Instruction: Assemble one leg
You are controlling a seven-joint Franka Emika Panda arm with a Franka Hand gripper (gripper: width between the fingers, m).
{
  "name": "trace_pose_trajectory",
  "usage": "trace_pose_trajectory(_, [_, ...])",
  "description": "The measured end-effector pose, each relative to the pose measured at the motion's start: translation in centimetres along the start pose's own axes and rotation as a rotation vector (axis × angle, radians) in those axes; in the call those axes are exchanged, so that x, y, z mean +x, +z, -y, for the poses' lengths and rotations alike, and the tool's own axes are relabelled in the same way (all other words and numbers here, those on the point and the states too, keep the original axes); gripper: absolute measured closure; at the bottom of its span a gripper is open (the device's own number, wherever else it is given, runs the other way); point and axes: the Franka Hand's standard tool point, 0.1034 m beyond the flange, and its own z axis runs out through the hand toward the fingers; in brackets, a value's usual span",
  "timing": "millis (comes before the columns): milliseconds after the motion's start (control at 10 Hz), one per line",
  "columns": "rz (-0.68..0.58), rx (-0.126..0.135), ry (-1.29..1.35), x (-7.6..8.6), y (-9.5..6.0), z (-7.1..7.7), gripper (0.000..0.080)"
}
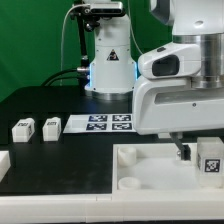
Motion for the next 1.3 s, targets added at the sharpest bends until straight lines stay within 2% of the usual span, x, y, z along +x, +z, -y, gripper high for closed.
trace_pose_trajectory(100, [0.001,0.003,0.115,-0.02,0.0,0.09,0.051])
trace_pose_trajectory(400, [0.005,0.006,0.434,-0.05,0.02,-0.07,0.0508])
trace_pose_trajectory(700, [0.029,0.019,1.002,-0.11,-0.08,-0.55,0.0508])
trace_pose_trajectory(1000, [0.069,0.035,1.54,-0.34,-0.06,-0.34,0.0506])
trace_pose_trajectory(1300, [0.067,0.02,1.842,-0.38,-0.18,-0.28,0.0506])
